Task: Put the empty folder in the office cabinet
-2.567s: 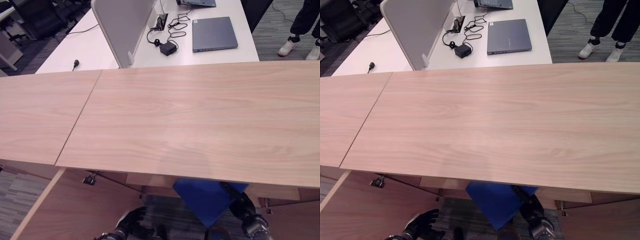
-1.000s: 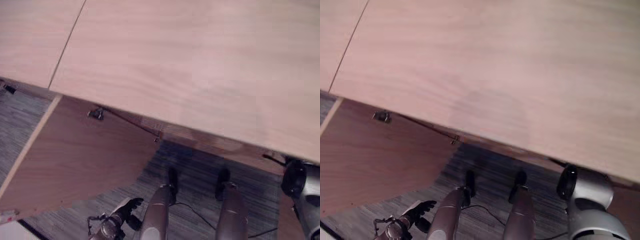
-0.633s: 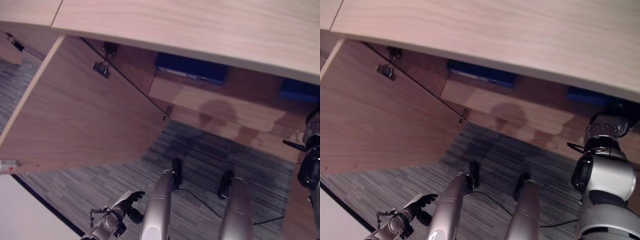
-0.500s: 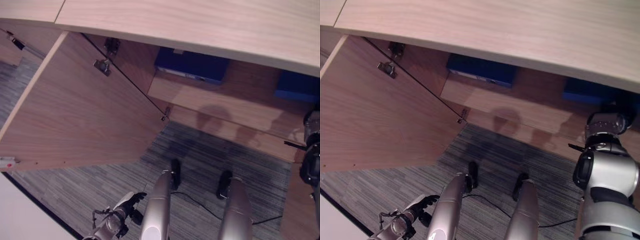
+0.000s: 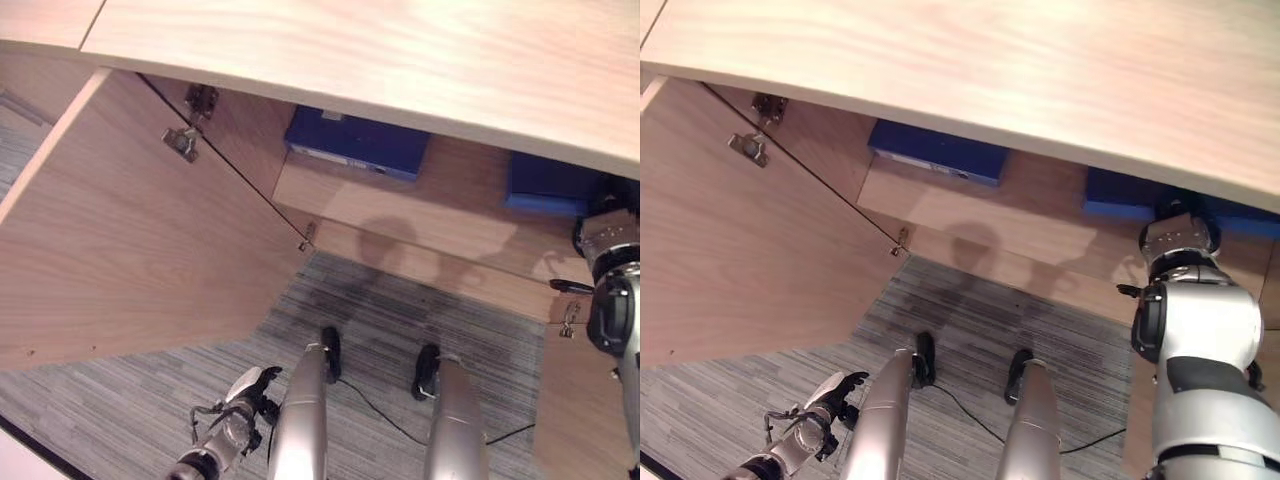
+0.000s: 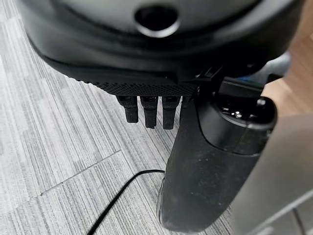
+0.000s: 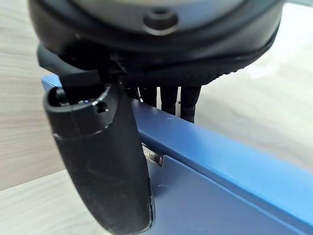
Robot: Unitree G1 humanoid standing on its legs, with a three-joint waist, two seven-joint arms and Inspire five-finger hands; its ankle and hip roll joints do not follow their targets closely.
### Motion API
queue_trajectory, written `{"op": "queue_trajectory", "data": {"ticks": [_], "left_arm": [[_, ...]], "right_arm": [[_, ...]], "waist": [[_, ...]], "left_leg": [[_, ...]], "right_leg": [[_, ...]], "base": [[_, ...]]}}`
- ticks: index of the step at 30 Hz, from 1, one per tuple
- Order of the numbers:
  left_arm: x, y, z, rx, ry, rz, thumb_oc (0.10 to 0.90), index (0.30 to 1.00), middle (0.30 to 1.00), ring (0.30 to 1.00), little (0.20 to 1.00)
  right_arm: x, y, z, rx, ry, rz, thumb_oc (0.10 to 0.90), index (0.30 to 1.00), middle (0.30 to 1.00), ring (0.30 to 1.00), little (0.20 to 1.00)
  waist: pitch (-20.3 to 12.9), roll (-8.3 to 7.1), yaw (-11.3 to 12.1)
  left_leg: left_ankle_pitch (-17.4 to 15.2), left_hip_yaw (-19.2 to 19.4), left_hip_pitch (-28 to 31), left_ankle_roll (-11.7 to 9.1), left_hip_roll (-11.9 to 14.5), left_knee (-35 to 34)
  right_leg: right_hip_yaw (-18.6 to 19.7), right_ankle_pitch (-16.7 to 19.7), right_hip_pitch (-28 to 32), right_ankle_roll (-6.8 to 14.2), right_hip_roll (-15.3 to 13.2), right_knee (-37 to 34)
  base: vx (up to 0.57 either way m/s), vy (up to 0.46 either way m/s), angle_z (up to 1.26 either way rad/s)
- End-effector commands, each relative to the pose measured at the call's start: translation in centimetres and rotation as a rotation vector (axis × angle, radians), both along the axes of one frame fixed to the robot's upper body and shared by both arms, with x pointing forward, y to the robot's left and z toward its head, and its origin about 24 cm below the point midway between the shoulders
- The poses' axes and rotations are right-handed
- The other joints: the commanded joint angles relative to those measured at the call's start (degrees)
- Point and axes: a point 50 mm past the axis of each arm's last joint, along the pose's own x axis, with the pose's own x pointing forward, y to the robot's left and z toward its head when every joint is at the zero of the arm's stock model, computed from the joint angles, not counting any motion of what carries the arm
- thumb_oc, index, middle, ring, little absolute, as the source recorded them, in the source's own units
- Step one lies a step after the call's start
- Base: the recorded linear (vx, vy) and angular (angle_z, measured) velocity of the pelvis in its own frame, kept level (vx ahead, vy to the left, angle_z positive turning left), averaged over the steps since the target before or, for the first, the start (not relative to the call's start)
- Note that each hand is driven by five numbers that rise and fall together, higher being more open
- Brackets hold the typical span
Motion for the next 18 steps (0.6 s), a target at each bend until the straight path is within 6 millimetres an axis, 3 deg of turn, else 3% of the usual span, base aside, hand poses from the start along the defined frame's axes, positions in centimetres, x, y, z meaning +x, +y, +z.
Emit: {"op": "queue_trajectory", "data": {"ticks": [1, 2, 6, 9, 12, 13, 18], "left_arm": [[-0.9, 1.8, -0.4, 0.077, 0.021, 0.091, 0.8, 0.9, 0.9, 0.9, 0.9], [-0.7, 1.7, -0.4, 0.075, 0.018, 0.094, 0.8, 0.9, 0.9, 0.9, 0.9], [-0.6, 1.6, -0.4, 0.074, 0.019, 0.106, 0.8, 0.9, 0.9, 0.9, 0.9], [-0.9, 1.4, -0.6, 0.067, 0.031, 0.105, 0.8, 0.9, 0.9, 0.9, 0.9], [-1.3, 1.3, -0.8, 0.044, 0.044, 0.125, 0.8, 0.9, 0.9, 0.9, 0.9], [-1.7, 1.3, -1.0, 0.036, 0.053, 0.134, 0.8, 0.9, 0.9, 0.9, 0.9], [-3.0, 1.2, -1.6, 0.028, 0.089, 0.14, 0.8, 0.9, 0.9, 0.9, 0.9]], "right_arm": [[-0.3, 0.0, -0.2, -0.021, 0.073, -0.024, 0.8, 0.9, 0.9, 0.9, 0.9], [-0.2, 0.3, -0.5, -0.015, 0.081, -0.024, 0.8, 0.9, 0.9, 0.9, 0.9], [-0.1, 1.4, -2.1, 0.024, 0.122, -0.015, 0.8, 0.9, 0.9, 0.9, 0.9], [0.0, 2.4, -3.5, 0.031, 0.164, 0.008, 0.8, 0.9, 0.9, 0.9, 0.9], [-0.6, 2.5, -5.6, 0.041, 0.218, -0.004, 0.8, 0.9, 0.9, 0.9, 0.9], [-1.1, 2.6, -7.1, 0.052, 0.254, -0.009, 0.8, 0.9, 0.9, 0.9, 0.9], [-2.4, 3.0, -10.2, 0.077, 0.325, -0.015, 0.8, 0.9, 0.9, 0.9, 0.9]], "waist": [[-0.9, -0.35, 0.6], [-0.6, -0.41, 0.6], [-1.2, -0.55, 0.5], [-1.3, -0.7, 0.6], [-2.0, -1.0, 0.7], [-2.5, -1.15, 0.9], [-3.6, -1.68, 1.3]], "left_leg": [[-11.4, -2.9, 5.7, -2.7, 1.2, 1.5], [-9.6, -2.7, 5.7, -2.5, 1.1, 0.7], [-10.6, -2.6, 8.6, -2.7, 0.9, -1.1], [-8.0, -2.0, 11.6, -2.7, 0.7, -5.0], [-6.5, -1.9, 15.1, -3.3, 0.6, -9.1], [-5.5, -2.0, 17.3, -3.5, 0.6, -12.1], [-2.7, -2.2, 21.9, -4.2, 0.2, -17.5]], "right_leg": [[0.0, -6.9, 3.7, 4.9, 0.0, -2.6], [-0.4, -5.2, 3.7, 4.4, -0.1, -3.4], [-0.3, -6.2, 6.8, 4.8, 0.3, -4.7], [-0.9, -3.5, 9.6, 4.6, 0.5, -8.2], [-1.6, -2.0, 13.6, 5.1, 0.9, -11.9], [-2.1, -1.0, 16.0, 5.4, 1.1, -14.5], [-3.5, 1.5, 21.9, 6.0, 1.2, -20.8]], "base": [[-0.07, 0.0, -0.02], [0.0, 0.0, 0.0], [0.04, -0.002, 0.01], [0.0, 0.004, -0.03], [0.06, -0.009, -0.04], [0.08, -0.018, 0.01], [0.06, -0.015, 0.09]]}}
